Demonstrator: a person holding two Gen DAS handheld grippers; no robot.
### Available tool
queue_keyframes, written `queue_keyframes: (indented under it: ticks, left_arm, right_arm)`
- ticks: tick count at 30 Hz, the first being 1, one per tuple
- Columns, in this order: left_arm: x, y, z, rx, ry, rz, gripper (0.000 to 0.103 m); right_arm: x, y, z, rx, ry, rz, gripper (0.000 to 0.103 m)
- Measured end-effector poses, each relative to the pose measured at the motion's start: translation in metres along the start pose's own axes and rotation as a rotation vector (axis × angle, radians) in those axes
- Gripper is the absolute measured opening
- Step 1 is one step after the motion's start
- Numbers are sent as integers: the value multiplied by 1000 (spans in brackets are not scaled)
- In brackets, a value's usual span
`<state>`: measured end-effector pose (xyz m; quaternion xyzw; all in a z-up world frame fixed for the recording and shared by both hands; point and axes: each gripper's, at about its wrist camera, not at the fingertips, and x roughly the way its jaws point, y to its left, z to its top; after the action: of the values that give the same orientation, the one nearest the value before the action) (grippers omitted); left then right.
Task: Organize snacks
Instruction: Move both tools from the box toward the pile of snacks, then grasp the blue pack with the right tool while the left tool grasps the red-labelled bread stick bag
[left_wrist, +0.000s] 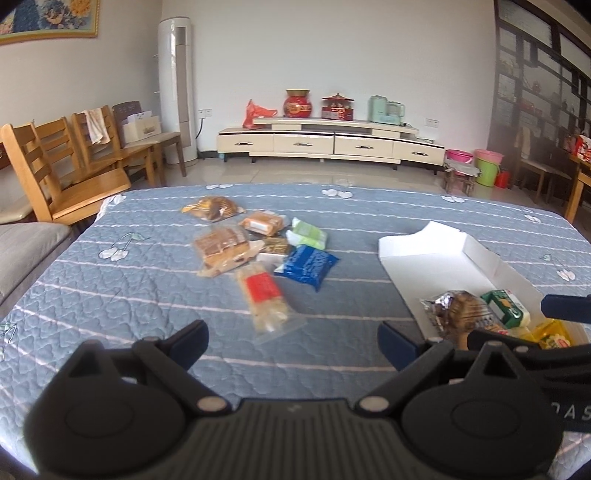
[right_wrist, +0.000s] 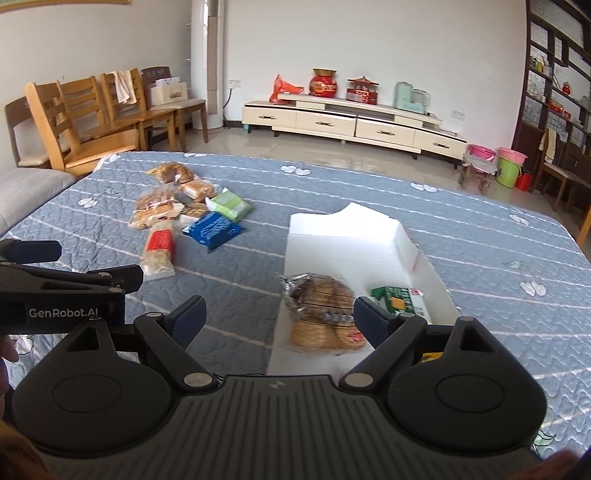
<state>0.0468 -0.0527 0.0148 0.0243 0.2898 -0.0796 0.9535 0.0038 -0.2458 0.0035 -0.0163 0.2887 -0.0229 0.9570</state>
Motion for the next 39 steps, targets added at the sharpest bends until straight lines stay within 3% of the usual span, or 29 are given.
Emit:
queue_keyframes:
  ticks: [26,39]
  left_arm:
    - [38,39,3,-97,45,72,98]
    - [111,37,19,-133,101,104,98]
  right_arm:
    - [42,36,17,-28,28,48,103]
    - [68,30,26,-9,45,37,103]
